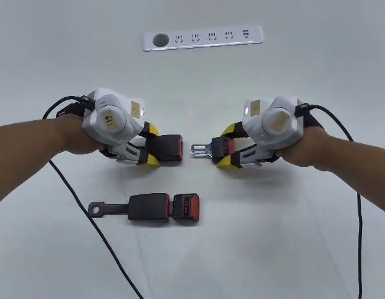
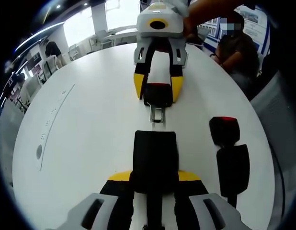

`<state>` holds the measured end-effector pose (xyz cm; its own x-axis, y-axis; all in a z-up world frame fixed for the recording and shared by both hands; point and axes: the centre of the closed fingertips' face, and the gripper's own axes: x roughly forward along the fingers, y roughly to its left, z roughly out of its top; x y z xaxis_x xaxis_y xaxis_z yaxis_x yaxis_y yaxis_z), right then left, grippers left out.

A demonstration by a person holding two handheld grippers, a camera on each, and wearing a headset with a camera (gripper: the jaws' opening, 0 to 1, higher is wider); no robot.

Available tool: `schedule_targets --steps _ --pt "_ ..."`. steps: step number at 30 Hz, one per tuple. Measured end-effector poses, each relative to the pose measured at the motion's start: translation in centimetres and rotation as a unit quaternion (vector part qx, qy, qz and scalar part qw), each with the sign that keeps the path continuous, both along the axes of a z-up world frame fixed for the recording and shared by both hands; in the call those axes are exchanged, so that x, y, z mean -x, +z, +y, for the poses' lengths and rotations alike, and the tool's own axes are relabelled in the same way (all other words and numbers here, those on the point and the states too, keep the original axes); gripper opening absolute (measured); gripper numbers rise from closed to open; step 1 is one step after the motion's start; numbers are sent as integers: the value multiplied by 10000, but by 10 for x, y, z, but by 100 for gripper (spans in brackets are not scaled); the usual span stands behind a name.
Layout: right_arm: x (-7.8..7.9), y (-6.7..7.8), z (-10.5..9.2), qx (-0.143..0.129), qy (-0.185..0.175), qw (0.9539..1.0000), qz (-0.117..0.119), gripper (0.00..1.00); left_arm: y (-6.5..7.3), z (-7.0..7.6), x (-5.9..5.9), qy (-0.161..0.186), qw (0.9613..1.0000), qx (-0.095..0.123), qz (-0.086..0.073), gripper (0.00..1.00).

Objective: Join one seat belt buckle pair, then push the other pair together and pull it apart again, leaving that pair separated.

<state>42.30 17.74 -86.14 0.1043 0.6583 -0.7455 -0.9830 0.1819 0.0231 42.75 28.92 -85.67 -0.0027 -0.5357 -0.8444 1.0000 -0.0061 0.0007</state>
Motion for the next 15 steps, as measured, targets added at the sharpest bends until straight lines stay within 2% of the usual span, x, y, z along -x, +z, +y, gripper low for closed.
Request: schedule_targets --steps 8,15 --pt "8 4 -13 -89 25 9999 -43 36 1 0 1 20 10000 -2 6 33" --pt "12 2 -34 -46 -85 9999 -38 36 1 0 1 22 10000 -25 6 33"
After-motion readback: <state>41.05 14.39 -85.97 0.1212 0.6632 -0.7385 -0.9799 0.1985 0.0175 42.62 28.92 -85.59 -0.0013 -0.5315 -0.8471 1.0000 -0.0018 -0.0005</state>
